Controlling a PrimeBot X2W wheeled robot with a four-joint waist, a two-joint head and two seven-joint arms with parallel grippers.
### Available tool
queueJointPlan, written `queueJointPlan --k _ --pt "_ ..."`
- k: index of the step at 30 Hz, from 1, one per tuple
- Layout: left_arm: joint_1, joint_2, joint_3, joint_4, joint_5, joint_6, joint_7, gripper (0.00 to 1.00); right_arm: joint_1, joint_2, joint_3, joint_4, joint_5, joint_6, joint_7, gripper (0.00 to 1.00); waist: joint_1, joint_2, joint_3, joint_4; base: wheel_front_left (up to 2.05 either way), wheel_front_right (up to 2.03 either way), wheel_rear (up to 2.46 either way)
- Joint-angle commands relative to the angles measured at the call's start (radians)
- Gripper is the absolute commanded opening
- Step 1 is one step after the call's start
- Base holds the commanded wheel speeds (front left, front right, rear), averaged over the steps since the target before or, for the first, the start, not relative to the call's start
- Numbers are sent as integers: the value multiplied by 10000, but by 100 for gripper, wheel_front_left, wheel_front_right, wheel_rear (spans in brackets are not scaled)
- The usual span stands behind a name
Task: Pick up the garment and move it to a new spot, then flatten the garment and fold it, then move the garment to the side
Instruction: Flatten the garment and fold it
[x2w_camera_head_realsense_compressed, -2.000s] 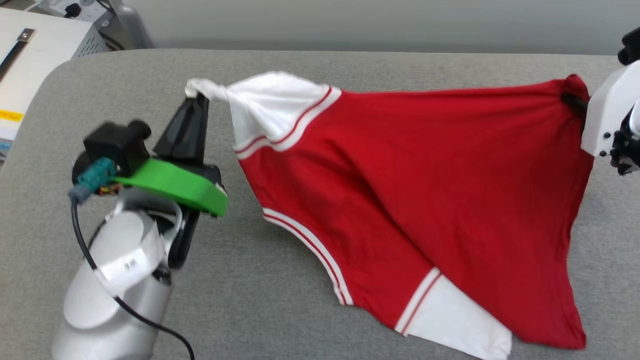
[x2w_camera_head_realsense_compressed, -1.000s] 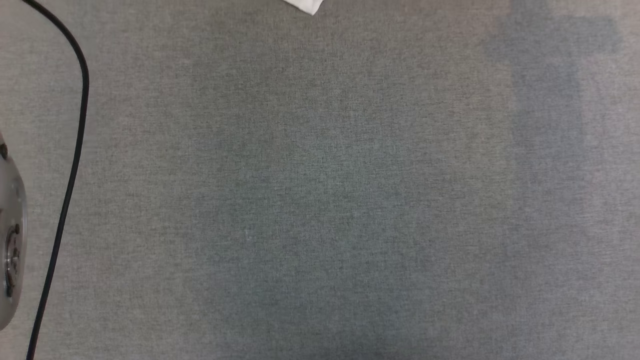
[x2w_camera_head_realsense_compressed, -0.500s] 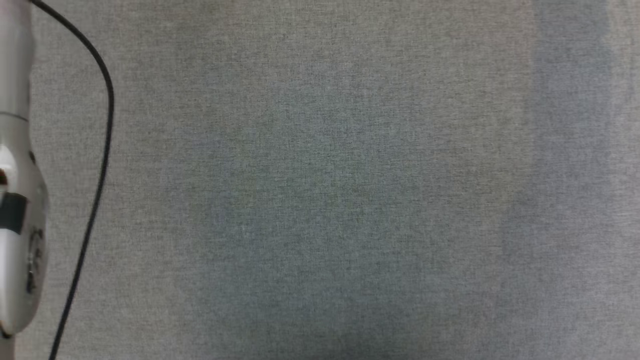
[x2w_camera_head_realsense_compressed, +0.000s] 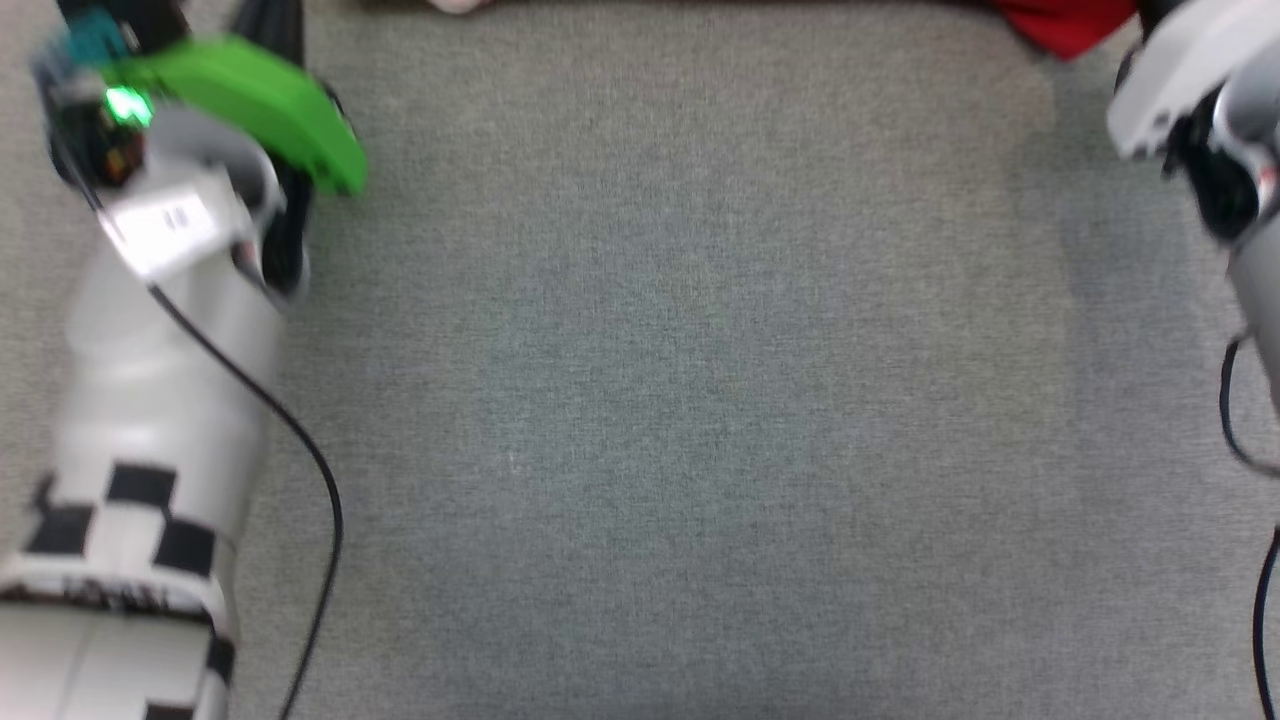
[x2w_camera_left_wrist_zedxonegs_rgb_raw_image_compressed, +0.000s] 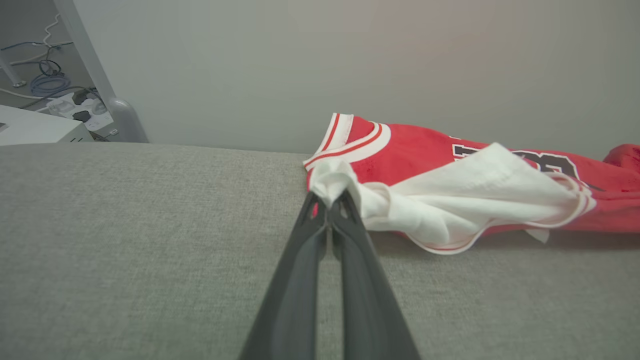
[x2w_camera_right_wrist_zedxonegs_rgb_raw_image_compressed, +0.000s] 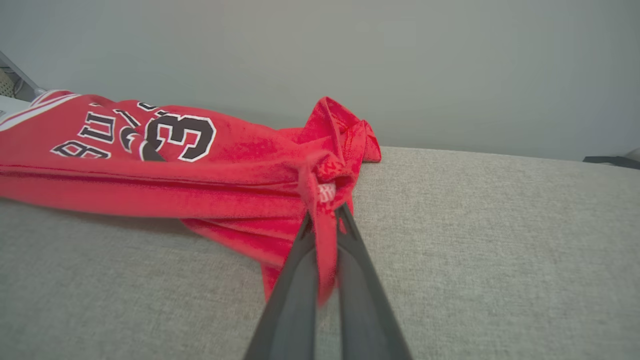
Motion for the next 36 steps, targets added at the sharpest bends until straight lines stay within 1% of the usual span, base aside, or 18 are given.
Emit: queueJointPlan --k 1,4,9,13,19,23,28,33,36 --pt "659 54 -84 -295 -173 -24 -59 0 562 -190 111 -185 233 -17 -133 0 0 0 -796 63 0 0 0" --pt "2064 269 -245 -1081 -526 -26 -63 0 1659 -417 351 -637 607 -17 -317 0 0 0 -1416 81 0 0 0" --pt "4070 564 -213 -2355 -857 16 -59 0 3218 -743 629 -1287 985 -17 -391 0 0 0 -2364 146 0 0 0" --pt "5657 766 -208 -3617 -968 395 154 0 4342 -983 620 -1839 1151 -17 -466 0 0 0 -3018 202 0 0 0" --pt "7987 1067 -116 -5749 -1306 1195 940 0 6078 -1159 351 -2684 1163 -17 -507 0 0 0 -3889 324 0 0 0" --pt "9517 1247 -152 -7208 -1574 1628 1572 0 7415 -1188 -220 -3276 1053 -17 -517 0 0 0 -4444 496 0 0 0" --pt "11137 1526 -28 -8762 -1953 2182 2222 0 8956 -1091 -1015 -4192 695 -17 -198 0 0 0 -4850 537 0 0 0" --pt "12646 1755 163 -10015 -2320 2845 2803 0 10811 -762 -2102 -5399 5 -17 366 0 0 0 -5282 618 0 0 0" --pt "13363 1908 280 -10689 -2446 3262 3125 0 11921 -425 -2874 -6261 -462 -17 825 0 0 0 -5433 691 0 0 0"
